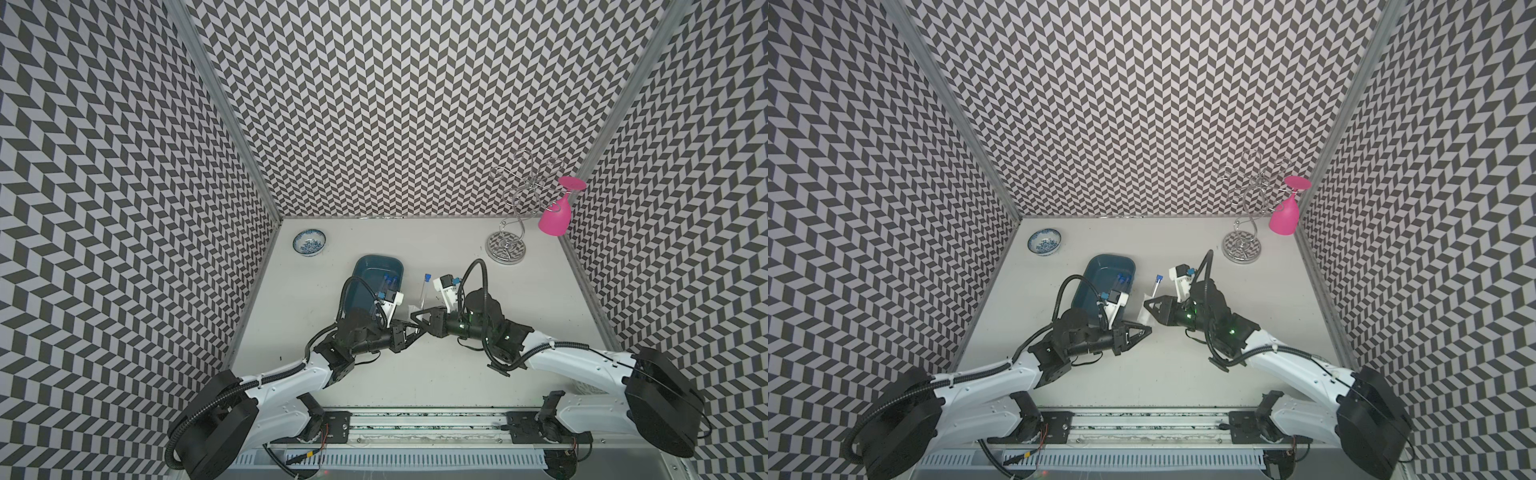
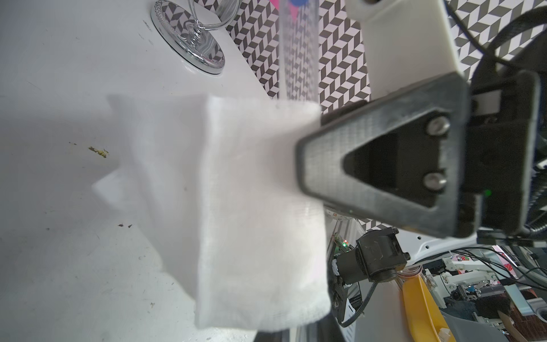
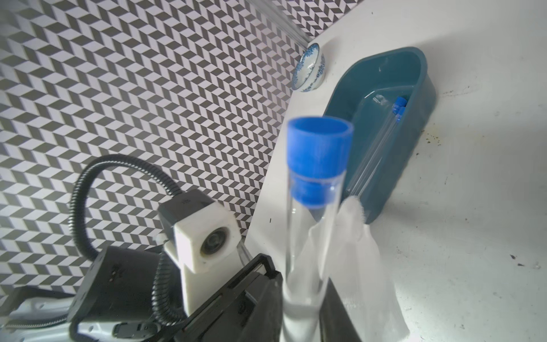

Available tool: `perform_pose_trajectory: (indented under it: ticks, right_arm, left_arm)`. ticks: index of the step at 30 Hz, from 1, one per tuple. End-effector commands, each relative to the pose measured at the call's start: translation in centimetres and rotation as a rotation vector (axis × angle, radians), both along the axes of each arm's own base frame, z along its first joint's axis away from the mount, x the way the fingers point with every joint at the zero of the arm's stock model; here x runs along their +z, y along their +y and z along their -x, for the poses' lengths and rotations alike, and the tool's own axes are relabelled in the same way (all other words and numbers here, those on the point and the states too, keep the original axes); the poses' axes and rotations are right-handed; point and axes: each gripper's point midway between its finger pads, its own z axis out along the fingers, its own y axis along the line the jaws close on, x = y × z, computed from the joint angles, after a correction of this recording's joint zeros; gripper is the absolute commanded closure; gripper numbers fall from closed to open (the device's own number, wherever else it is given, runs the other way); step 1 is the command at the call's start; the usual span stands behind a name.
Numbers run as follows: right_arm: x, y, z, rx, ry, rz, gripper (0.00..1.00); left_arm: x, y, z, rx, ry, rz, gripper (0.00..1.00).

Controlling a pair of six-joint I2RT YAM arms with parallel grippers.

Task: Wipe the exteriors of test tubes
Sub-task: Wipe the dirt from the test tube.

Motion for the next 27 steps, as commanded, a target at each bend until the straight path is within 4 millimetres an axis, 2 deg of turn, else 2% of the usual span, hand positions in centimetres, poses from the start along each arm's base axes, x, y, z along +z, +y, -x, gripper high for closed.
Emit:
perform_pose_trajectory:
  ticks: [1, 6, 9, 12, 18, 20, 22, 24, 27]
  right_arm:
    - [2.1, 0.2, -2.1, -0.05, -0.092, 0.011, 0.84]
    - [3.8, -0.5, -4.0, -0.114, -0.163, 0.004, 0.86]
    - [3.9, -0.4, -4.2, -0.101, -0.182, 0.019, 0.87]
    - [2.3, 0.3, -2.8, -0.019, -0.147, 0.035, 0.86]
    - [-1.9, 1.2, 2.4, 0.056, -0.048, -0.016, 0.84]
    - [-2.8, 1.2, 3.0, 0.058, -0.028, -0.013, 0.84]
    - [-3.1, 1.1, 2.8, 0.045, -0.031, -0.001, 0.84]
    - [-2.5, 1.3, 2.3, 0.042, -0.056, 0.005, 0.83]
    - [-1.6, 1.7, 0.7, 0.022, -0.096, 0.028, 0.82]
  left_arm:
    - [1.6, 0.0, 0.0, -0.007, -0.017, 0.056, 0.83]
    - [1.7, 0.0, 0.0, -0.007, -0.018, 0.059, 0.83]
    - [2.0, 0.0, 0.1, -0.004, -0.015, 0.077, 0.83]
    - [2.4, 0.2, 0.0, -0.004, -0.001, 0.116, 0.83]
    - [2.3, 0.3, -0.4, 0.001, -0.01, 0.103, 0.83]
    - [2.2, 0.3, -0.4, 0.0, -0.009, 0.099, 0.83]
    - [2.1, 0.3, -0.4, -0.003, -0.008, 0.097, 0.83]
    - [2.0, 0.3, -0.3, -0.006, -0.009, 0.095, 0.83]
    - [2.1, 0.4, -0.4, -0.003, -0.013, 0.095, 0.83]
